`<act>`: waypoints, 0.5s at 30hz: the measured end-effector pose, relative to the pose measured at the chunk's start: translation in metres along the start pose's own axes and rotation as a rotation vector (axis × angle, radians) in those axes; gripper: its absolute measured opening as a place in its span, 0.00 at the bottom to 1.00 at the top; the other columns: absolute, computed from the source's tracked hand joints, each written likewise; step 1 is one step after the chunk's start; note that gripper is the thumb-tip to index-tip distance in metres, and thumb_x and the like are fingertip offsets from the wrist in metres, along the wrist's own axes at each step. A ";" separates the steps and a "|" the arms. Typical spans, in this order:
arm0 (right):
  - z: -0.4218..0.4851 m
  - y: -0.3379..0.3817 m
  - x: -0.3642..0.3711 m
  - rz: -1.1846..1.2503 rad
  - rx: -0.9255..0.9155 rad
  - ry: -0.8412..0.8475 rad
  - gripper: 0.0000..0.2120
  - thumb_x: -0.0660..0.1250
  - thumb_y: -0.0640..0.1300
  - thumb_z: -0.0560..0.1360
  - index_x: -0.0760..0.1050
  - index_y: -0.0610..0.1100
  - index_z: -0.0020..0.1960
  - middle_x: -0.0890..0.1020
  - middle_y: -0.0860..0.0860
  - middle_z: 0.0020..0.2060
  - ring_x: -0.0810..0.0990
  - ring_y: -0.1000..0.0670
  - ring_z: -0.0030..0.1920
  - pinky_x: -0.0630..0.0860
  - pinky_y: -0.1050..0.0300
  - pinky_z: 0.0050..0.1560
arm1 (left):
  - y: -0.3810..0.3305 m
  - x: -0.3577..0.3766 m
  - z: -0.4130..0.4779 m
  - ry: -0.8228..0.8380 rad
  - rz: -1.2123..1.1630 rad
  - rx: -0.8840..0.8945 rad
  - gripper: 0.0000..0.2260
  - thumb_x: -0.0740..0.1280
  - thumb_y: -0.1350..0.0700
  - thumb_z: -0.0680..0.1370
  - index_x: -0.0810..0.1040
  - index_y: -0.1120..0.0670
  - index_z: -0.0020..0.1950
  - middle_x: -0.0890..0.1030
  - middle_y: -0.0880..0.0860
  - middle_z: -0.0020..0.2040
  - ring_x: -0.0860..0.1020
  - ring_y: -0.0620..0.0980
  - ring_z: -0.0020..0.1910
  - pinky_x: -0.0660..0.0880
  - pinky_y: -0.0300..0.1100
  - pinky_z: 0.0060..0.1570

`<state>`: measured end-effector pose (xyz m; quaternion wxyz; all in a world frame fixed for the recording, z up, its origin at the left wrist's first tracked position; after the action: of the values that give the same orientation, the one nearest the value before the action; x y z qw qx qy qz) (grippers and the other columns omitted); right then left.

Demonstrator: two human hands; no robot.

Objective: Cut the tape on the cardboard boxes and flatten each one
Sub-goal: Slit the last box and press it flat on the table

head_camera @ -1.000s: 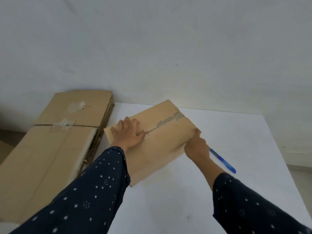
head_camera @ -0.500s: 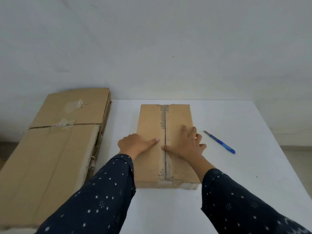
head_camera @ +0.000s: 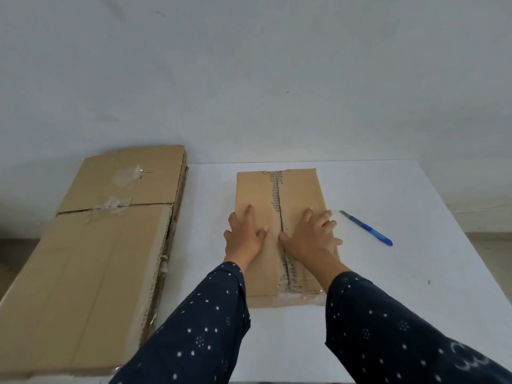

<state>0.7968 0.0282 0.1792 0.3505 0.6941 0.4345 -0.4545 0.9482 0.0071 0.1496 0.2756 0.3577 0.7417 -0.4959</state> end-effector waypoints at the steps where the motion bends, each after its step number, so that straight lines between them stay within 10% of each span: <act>1: 0.001 0.004 -0.002 -0.013 0.012 0.021 0.48 0.59 0.67 0.74 0.43 0.41 0.80 0.44 0.30 0.76 0.52 0.30 0.75 0.64 0.28 0.67 | 0.000 0.000 0.001 -0.009 -0.001 0.008 0.32 0.61 0.42 0.82 0.48 0.42 0.82 0.52 0.57 0.77 0.65 0.66 0.70 0.65 0.54 0.67; 9: 0.009 -0.012 -0.025 0.219 -0.080 0.113 0.47 0.61 0.68 0.64 0.56 0.43 0.75 0.63 0.33 0.71 0.70 0.33 0.64 0.73 0.39 0.59 | -0.014 -0.002 -0.006 -0.152 0.138 0.003 0.28 0.64 0.44 0.79 0.57 0.45 0.77 0.49 0.56 0.79 0.58 0.63 0.71 0.61 0.61 0.68; 15: 0.006 -0.043 -0.043 0.499 -0.182 0.149 0.35 0.57 0.62 0.76 0.56 0.47 0.78 0.71 0.41 0.68 0.71 0.39 0.64 0.67 0.48 0.54 | -0.036 0.008 -0.008 -0.088 0.224 -0.029 0.55 0.69 0.28 0.67 0.46 0.57 0.80 0.40 0.61 0.81 0.50 0.67 0.76 0.57 0.62 0.71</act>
<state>0.7464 0.0269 0.2138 0.4799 0.7767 0.3136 -0.2609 0.9138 0.0073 0.1653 0.3668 0.4121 0.6913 -0.4666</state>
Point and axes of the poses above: each hand's wrist, its own z-axis towards the middle knuckle, its own x-axis out of the palm, y = z × x, the point moved 3 cm from there along z, towards the middle knuckle
